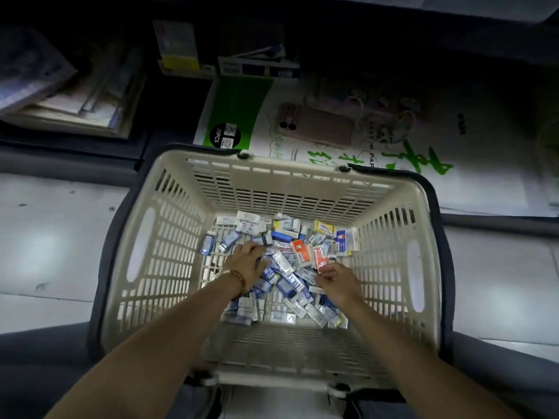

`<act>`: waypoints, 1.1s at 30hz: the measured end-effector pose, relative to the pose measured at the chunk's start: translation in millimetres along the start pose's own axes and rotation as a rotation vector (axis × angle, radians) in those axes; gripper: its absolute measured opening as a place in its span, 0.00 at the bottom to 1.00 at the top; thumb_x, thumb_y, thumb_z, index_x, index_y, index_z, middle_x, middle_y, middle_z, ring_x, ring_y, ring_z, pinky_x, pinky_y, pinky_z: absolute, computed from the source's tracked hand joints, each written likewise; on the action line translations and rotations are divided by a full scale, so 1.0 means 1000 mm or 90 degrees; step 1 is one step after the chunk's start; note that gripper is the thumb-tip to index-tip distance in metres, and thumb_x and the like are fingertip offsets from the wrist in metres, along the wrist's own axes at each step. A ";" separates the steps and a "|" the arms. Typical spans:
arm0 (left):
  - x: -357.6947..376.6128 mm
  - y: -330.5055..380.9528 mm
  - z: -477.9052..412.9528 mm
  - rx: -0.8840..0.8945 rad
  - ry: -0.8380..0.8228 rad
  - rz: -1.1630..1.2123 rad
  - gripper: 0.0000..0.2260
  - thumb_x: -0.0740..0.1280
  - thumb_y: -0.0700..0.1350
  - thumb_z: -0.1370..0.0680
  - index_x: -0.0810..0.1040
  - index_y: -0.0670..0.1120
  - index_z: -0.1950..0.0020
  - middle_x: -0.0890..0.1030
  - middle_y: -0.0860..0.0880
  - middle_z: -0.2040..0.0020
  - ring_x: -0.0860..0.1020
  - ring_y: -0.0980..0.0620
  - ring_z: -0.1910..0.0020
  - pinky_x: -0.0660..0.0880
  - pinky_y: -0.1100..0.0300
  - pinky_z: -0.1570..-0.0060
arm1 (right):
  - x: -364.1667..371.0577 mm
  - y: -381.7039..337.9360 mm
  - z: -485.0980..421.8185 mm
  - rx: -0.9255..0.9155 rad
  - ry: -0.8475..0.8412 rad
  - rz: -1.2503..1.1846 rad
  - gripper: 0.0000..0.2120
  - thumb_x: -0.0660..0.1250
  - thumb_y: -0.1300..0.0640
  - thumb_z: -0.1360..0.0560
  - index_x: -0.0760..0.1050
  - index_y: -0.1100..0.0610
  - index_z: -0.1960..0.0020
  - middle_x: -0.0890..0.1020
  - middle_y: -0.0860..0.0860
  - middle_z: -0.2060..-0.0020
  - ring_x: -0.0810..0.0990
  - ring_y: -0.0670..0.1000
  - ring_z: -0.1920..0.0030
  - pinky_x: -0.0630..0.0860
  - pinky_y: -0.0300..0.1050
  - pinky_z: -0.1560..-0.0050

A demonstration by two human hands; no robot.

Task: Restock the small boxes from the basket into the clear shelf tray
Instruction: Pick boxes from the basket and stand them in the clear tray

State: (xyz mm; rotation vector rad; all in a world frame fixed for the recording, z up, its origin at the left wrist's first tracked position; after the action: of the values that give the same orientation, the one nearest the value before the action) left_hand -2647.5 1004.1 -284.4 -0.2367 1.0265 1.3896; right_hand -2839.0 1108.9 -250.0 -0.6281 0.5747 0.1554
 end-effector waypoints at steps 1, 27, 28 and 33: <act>0.001 -0.001 -0.002 0.002 0.019 -0.054 0.22 0.54 0.56 0.20 0.62 0.51 0.27 0.61 0.49 0.28 0.60 0.46 0.31 0.63 0.52 0.34 | 0.000 0.001 0.000 -0.003 0.007 -0.005 0.10 0.71 0.57 0.27 0.77 0.57 0.47 0.83 0.52 0.52 0.81 0.51 0.52 0.77 0.45 0.49; -0.048 -0.034 0.017 -0.233 0.043 0.499 0.05 0.64 0.39 0.22 0.75 0.39 0.49 0.76 0.45 0.65 0.75 0.63 0.79 0.73 0.71 0.74 | 0.083 -0.037 0.021 -0.103 -0.411 0.128 0.28 0.68 0.59 0.25 0.63 0.59 0.28 0.68 0.57 0.30 0.70 0.58 0.33 0.67 0.48 0.35; -0.053 -0.039 0.021 -0.256 0.056 0.549 0.05 0.64 0.39 0.22 0.75 0.37 0.52 0.76 0.43 0.64 0.75 0.63 0.80 0.73 0.71 0.77 | 0.090 -0.040 0.020 -0.099 -0.372 0.123 0.25 0.68 0.59 0.25 0.66 0.60 0.30 0.69 0.58 0.31 0.71 0.58 0.35 0.69 0.49 0.37; -0.054 -0.047 0.037 -0.296 0.060 0.710 0.03 0.64 0.36 0.23 0.71 0.40 0.53 0.77 0.37 0.45 0.81 0.48 0.58 0.80 0.63 0.61 | 0.108 -0.041 0.018 -0.073 -0.215 0.183 0.16 0.69 0.55 0.25 0.74 0.63 0.41 0.75 0.58 0.39 0.76 0.57 0.43 0.72 0.45 0.47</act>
State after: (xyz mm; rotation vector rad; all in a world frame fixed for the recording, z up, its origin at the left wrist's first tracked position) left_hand -2581.4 981.5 -244.2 -0.0479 0.9121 2.6540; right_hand -2728.7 1082.9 -276.8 -0.6117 0.3280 0.5573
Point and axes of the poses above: each hand's wrist, its own z-axis away from the middle knuckle, its own x-axis out of the palm, y = z × x, the point moved 2 cm from there along -z, towards the middle knuckle
